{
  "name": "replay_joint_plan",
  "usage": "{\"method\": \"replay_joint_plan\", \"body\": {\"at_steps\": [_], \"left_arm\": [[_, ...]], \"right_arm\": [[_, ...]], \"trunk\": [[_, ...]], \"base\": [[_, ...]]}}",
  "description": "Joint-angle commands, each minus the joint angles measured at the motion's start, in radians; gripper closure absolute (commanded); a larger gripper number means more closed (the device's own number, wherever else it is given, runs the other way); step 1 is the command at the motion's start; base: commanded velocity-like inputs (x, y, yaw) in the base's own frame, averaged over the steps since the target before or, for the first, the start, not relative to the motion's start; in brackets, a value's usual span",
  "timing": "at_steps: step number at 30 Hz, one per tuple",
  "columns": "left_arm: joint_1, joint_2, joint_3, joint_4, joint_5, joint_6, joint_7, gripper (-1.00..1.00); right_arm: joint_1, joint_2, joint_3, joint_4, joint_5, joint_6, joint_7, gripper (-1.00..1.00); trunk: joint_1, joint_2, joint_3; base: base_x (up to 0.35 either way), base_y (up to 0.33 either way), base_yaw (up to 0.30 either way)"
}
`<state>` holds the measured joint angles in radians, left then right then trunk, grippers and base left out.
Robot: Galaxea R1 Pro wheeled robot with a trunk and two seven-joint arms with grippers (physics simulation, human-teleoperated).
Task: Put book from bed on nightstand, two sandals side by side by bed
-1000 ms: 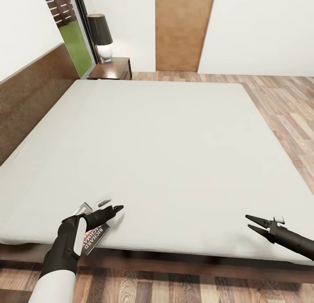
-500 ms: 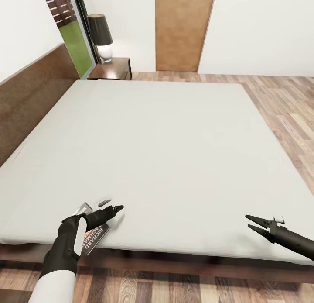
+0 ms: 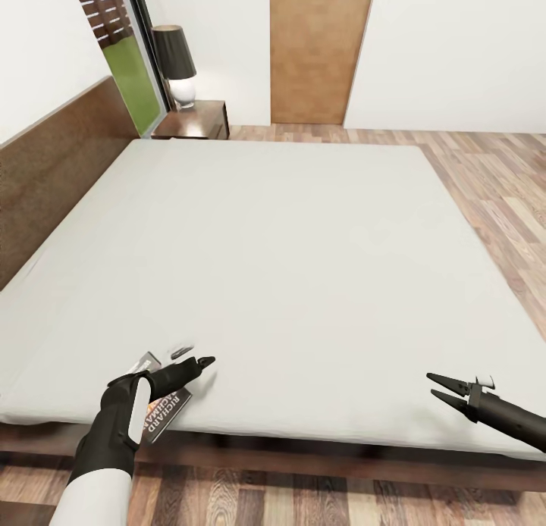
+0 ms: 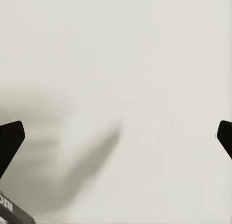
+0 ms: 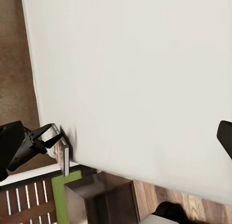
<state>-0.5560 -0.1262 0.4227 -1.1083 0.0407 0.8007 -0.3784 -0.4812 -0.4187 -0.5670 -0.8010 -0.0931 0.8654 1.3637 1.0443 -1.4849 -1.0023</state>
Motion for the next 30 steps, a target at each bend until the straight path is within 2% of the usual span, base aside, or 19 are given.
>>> {"method": "replay_joint_plan", "body": {"at_steps": [1,25,28,30], "left_arm": [[-0.001,-0.001,0.004,-0.001,0.004,0.008,-0.002,-1.0],[-0.001,-0.001,0.003,-0.001,0.004,0.009,-0.005,-1.0],[-0.001,-0.001,0.003,-0.001,0.004,0.009,-0.019,-1.0],[-0.001,0.0,0.004,-0.001,0.004,0.009,-0.057,-1.0]], "right_arm": [[0.0,0.0,-0.001,0.0,-0.002,0.007,0.002,-1.0],[0.0,0.0,-0.001,0.0,-0.002,0.007,0.002,-1.0],[0.0,0.0,-0.001,0.0,-0.002,0.007,0.002,-1.0],[0.0,0.0,-0.001,-0.001,-0.002,0.007,0.002,-1.0]], "trunk": [[-0.004,0.007,0.003],[-0.096,0.175,0.078],[-0.107,0.196,0.087],[-0.115,0.21,0.093]], "base": [[0.0,0.0,0.0],[0.0,0.0,0.0],[0.0,0.0,0.0],[0.0,0.0,0.0]]}}
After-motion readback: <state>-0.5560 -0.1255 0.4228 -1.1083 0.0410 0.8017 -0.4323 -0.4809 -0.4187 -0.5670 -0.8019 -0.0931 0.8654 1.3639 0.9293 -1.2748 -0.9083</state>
